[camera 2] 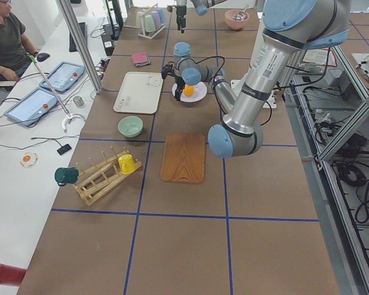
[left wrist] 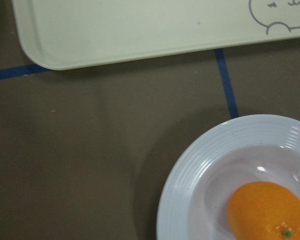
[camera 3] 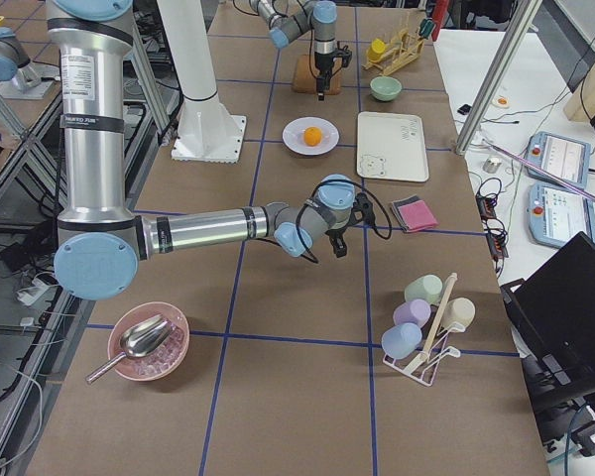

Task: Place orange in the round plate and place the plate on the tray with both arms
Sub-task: 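Withdraw the left gripper while the right gripper reaches toward the plate rim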

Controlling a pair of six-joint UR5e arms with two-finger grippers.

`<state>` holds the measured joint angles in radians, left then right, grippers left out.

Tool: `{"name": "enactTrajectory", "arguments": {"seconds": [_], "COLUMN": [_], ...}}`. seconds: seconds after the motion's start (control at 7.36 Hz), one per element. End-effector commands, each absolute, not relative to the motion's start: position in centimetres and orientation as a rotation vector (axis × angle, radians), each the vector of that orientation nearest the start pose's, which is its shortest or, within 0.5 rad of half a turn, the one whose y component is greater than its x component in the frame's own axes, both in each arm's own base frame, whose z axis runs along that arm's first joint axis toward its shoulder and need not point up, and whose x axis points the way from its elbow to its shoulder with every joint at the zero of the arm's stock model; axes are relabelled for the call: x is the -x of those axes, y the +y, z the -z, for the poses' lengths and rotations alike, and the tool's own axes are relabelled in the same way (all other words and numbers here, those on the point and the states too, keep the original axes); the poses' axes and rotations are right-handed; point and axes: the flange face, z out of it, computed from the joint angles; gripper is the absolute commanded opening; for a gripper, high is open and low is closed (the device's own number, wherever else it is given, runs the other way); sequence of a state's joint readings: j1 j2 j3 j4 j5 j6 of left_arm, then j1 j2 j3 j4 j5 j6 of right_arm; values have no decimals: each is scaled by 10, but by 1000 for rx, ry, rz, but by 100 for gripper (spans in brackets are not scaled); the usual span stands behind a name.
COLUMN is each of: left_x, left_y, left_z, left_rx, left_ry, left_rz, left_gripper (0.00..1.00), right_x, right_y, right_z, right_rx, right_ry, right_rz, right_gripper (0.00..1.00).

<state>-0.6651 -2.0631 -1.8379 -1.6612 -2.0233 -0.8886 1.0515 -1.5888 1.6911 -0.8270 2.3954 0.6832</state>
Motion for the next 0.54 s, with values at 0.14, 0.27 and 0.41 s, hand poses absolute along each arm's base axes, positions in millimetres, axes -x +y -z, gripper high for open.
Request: {"name": "enactTrajectory", "arguments": {"seconds": [0.14,0.27,0.41], "left_x": [-331,-325,-325], "left_y": [-488,-492,-492], "left_z": [-323,-327,-329], "left_rx": [-238,-243,-241], "left_ry": [858,849,847], "left_rz": [-311,-314,-315], "left_gripper": [100,100,100], "right_x": [347,385,411], "right_y": [-407,-385,-358], "right_z": [-429,-405,-392], "right_rx": [-113,-107,-102], "right_ry": [-1369,-1443,-1515], "right_rz": [-306,-422,-549], "right_gripper": [100,100,99]}}
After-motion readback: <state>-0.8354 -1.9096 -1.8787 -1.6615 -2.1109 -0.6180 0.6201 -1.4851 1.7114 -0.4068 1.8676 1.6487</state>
